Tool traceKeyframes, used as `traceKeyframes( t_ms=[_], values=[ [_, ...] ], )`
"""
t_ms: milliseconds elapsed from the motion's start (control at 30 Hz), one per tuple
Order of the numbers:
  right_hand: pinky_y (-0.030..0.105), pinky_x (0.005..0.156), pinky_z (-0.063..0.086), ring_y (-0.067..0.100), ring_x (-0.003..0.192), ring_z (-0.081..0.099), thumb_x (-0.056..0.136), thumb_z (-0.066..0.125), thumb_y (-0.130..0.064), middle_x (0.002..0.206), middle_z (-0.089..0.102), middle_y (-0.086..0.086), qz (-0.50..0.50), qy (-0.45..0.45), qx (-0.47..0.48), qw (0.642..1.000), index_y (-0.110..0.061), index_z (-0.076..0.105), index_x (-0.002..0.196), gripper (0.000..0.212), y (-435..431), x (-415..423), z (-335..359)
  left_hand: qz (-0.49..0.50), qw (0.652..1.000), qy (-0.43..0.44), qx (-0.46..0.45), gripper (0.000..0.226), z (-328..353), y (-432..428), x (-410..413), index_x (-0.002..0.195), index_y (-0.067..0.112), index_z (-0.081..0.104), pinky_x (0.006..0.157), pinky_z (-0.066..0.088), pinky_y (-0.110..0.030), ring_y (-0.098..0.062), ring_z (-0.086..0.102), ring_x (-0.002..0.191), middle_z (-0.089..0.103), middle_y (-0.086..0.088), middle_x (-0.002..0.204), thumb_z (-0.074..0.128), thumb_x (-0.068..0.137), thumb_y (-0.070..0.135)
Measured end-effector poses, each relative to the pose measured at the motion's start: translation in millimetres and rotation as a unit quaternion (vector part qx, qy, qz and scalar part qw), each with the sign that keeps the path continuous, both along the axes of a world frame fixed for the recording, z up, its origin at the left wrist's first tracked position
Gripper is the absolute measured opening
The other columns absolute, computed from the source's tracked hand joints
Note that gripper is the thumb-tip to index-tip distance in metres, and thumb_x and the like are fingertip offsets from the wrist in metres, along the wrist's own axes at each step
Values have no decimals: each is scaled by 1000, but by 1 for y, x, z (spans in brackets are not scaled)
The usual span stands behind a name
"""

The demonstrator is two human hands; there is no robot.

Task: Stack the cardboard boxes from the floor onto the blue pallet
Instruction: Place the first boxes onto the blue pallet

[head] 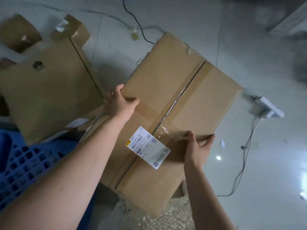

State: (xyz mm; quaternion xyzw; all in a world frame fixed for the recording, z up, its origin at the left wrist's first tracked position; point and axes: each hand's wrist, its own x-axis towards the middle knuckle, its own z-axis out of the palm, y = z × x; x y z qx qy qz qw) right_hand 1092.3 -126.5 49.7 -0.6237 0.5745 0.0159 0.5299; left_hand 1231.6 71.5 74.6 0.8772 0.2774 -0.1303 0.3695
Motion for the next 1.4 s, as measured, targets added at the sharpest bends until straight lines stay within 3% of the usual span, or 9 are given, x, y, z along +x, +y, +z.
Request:
traceKeyframes(
  t_ms=[167, 300, 367, 533, 667, 933, 1033, 1267, 1400],
  values=[
    [29, 102, 36, 19, 135, 49, 84, 70, -38, 149, 49, -5, 94, -74, -23, 992, -33, 24, 155, 85, -20, 56, 104, 83, 995, -49, -1, 72, 112, 6, 10, 138, 27, 44, 110, 32, -47, -32, 38, 133, 41, -10, 141, 77, 74, 35],
    [45, 107, 45, 26, 126, 57, 81, 71, -46, 137, 58, 5, 191, -119, -30, 974, -37, 24, 154, 88, -23, 102, 207, 150, 983, -94, -42, 87, 213, 24, 7, 142, 25, 40, 110, 34, -52, -34, 43, 133, 46, -12, 142, 81, 67, 43],
    [44, 103, 47, 26, 123, 59, 79, 72, -49, 136, 61, 4, 226, -153, -36, 961, -36, 27, 153, 87, -18, 126, 264, 182, 975, -115, -47, 96, 266, 32, 2, 144, 26, 37, 110, 34, -54, -36, 41, 134, 45, -13, 144, 80, 61, 51],
    [29, 82, 41, 20, 114, 62, 78, 75, -47, 124, 64, -7, 321, -244, -90, 911, -30, 48, 140, 70, 14, 169, 411, 287, 942, -171, -32, 95, 394, 57, -23, 144, 28, 32, 111, 27, -58, -40, 28, 139, 31, -17, 150, 80, 66, 55],
    [37, 96, 47, 22, 122, 58, 77, 75, -48, 138, 59, -2, 389, -321, -103, 857, -28, 44, 145, 77, 59, 175, 525, 366, 904, -220, -19, 100, 495, 89, -55, 147, 29, 28, 110, 27, -53, -37, 24, 138, 25, -14, 147, 79, 66, 57],
    [37, 96, 44, 18, 127, 54, 78, 74, -50, 141, 55, -7, 440, -448, -46, 777, -33, 43, 144, 74, 167, 105, 693, 439, 828, -348, 25, 97, 659, 178, -166, 144, 29, 31, 110, 28, -49, -32, 26, 134, 28, -9, 142, 79, 64, 58],
    [44, 106, 44, 19, 133, 51, 77, 74, -51, 146, 52, -6, 460, -468, -18, 755, -32, 41, 147, 79, 212, 60, 733, 464, 803, -371, 50, 98, 705, 211, -223, 144, 26, 32, 111, 29, -50, -30, 27, 134, 28, -8, 143, 80, 64, 56],
    [32, 102, 40, 17, 133, 51, 79, 75, -46, 146, 53, -5, 498, -497, 34, 710, -29, 42, 148, 78, 315, -52, 773, 521, 758, -381, 97, 97, 756, 290, -366, 143, 25, 33, 110, 30, -49, -30, 28, 134, 29, -8, 144, 82, 64, 54],
    [39, 110, 42, 17, 133, 52, 79, 75, -46, 145, 55, -4, 544, -482, 54, 685, -25, 44, 146, 77, 372, -111, 770, 556, 734, -373, 115, 96, 753, 327, -443, 142, 24, 34, 110, 30, -49, -31, 29, 133, 29, -9, 144, 82, 64, 53]
  ],
)
